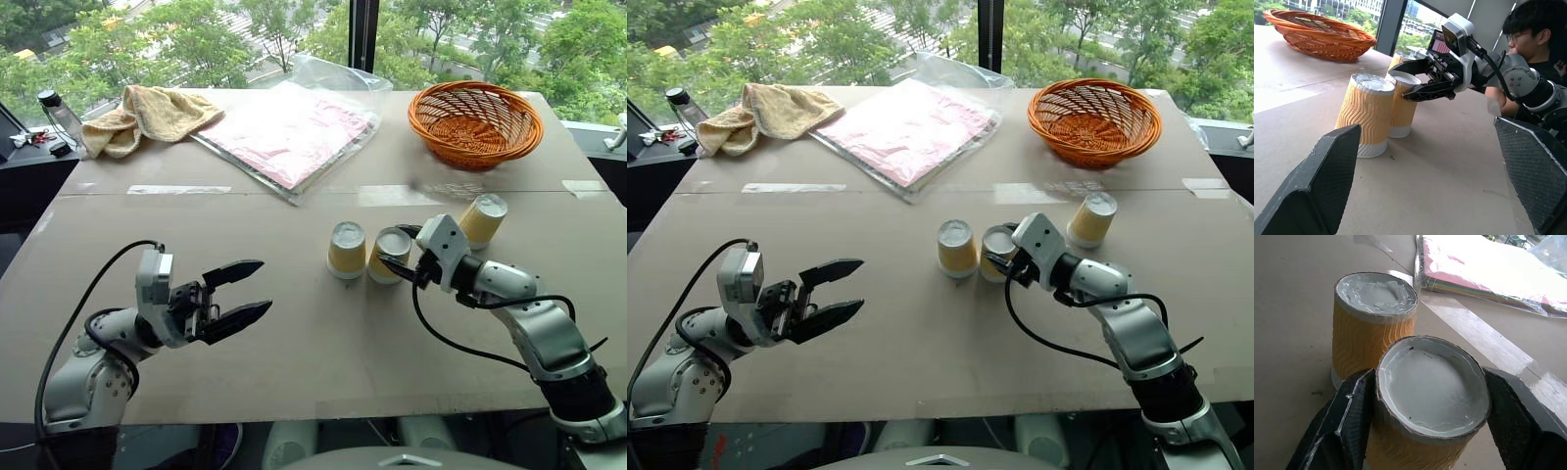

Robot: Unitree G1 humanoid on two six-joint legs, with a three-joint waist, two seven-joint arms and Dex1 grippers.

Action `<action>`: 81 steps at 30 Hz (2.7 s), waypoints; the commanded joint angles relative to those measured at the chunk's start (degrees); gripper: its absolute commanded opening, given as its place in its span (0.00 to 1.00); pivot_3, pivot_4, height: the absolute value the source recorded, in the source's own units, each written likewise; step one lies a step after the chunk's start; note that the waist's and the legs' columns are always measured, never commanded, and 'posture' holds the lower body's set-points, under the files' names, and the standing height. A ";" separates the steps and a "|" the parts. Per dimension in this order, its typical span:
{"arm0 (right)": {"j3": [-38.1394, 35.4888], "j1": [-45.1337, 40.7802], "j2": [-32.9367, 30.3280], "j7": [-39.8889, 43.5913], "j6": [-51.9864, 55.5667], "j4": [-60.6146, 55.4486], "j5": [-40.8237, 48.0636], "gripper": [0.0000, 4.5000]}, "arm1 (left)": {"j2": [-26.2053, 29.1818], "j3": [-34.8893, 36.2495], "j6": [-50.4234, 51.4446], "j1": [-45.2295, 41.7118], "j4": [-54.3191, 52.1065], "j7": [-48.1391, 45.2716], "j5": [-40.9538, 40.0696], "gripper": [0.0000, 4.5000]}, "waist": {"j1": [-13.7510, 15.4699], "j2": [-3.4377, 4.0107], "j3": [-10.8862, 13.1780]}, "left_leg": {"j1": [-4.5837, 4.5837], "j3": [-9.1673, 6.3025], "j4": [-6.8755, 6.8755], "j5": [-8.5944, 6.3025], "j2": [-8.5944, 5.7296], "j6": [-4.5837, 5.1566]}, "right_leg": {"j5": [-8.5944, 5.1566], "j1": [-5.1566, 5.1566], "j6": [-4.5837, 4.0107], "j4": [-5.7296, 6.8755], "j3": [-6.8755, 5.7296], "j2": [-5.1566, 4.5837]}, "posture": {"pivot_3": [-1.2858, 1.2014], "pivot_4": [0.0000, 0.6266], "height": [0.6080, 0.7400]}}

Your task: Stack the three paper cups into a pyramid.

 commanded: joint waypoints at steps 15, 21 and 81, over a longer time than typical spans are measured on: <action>-23.83 -2.56 -3.36 -7.06 9.98 -9.66 14.90 0.99 | -1.03 -1.07 0.50 -1.85 -5.04 0.44 -2.63 1.00 | 0.15 0.01 0.01 | -0.02 0.02 0.01 0.00 0.00 0.00 | -0.01 0.01 -0.01 -0.01 0.01 0.00 | 0.52 0.24 1.00; -22.12 -4.20 -4.89 -13.42 9.19 1.09 5.70 0.99 | -1.06 -1.66 1.48 -3.35 -7.47 0.54 -3.75 1.00 | 0.13 0.03 0.02 | -0.02 0.05 0.01 0.00 -0.01 0.00 | 0.00 -0.01 -0.01 -0.01 0.03 0.00 | 0.52 0.24 1.00; -3.78 -28.32 -5.92 -1.51 31.00 -8.08 24.35 0.67 | -0.57 9.93 -0.40 4.38 2.23 -6.34 -8.47 1.00 | -1.12 0.27 0.25 | -0.19 -0.05 -0.12 0.00 0.03 0.00 | 0.04 -0.20 0.09 -0.04 -0.09 -0.01 | 0.52 0.24 1.00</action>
